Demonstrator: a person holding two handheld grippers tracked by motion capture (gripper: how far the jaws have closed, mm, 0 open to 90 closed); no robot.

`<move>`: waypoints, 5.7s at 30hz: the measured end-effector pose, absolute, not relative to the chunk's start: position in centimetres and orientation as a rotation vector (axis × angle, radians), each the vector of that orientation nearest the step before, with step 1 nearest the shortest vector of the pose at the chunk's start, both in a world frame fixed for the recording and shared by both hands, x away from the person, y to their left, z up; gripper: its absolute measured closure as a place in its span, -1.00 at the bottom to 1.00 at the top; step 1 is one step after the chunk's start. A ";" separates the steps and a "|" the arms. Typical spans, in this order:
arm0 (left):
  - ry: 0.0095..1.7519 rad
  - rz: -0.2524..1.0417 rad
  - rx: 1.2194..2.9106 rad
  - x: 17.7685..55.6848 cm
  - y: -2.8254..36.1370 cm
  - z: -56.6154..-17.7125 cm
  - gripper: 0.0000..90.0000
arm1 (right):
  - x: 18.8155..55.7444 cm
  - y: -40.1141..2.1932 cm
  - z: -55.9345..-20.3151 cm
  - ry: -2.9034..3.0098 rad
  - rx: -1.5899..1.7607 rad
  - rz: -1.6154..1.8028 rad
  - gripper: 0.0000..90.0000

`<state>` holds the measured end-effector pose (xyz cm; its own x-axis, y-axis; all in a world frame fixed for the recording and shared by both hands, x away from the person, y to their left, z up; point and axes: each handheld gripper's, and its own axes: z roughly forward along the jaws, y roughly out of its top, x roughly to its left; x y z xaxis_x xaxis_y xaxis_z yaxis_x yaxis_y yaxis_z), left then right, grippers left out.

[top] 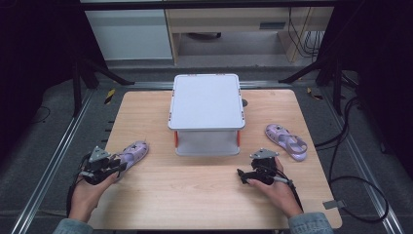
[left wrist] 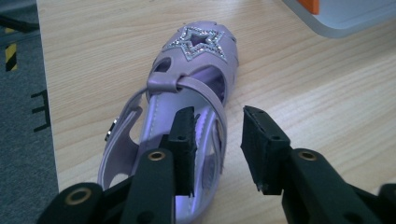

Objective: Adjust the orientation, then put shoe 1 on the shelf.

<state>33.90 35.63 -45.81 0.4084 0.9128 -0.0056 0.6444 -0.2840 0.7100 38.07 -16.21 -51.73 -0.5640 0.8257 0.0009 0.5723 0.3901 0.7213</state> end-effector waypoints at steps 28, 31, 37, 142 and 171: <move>1.012 0.405 2.062 30.9 23.0 -43.9 0.87 | 38.1 -16.2 -51.7 2.297 1.210 0.980 -0.85; 1.006 0.392 2.068 30.9 21.8 -44.2 0.87 | 38.1 -16.2 -51.7 2.298 1.210 0.980 -0.85; 0.992 0.376 2.063 30.8 19.5 -44.5 0.86 | 38.1 -16.2 -51.7 2.298 1.211 0.980 -0.85; 1.106 0.533 2.011 38.2 17.7 -44.1 0.78 | 39.1 -16.2 -35.3 2.202 1.034 1.318 0.90; 1.145 0.611 1.943 39.3 16.1 -46.4 0.79 | 44.5 -12.2 -35.3 2.260 1.025 1.262 0.92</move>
<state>39.27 16.14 -46.38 0.4778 0.8783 0.0151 0.5016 -0.2869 0.8162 44.46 -12.18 -35.28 -0.6741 0.7376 0.0392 0.4203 0.3393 0.8416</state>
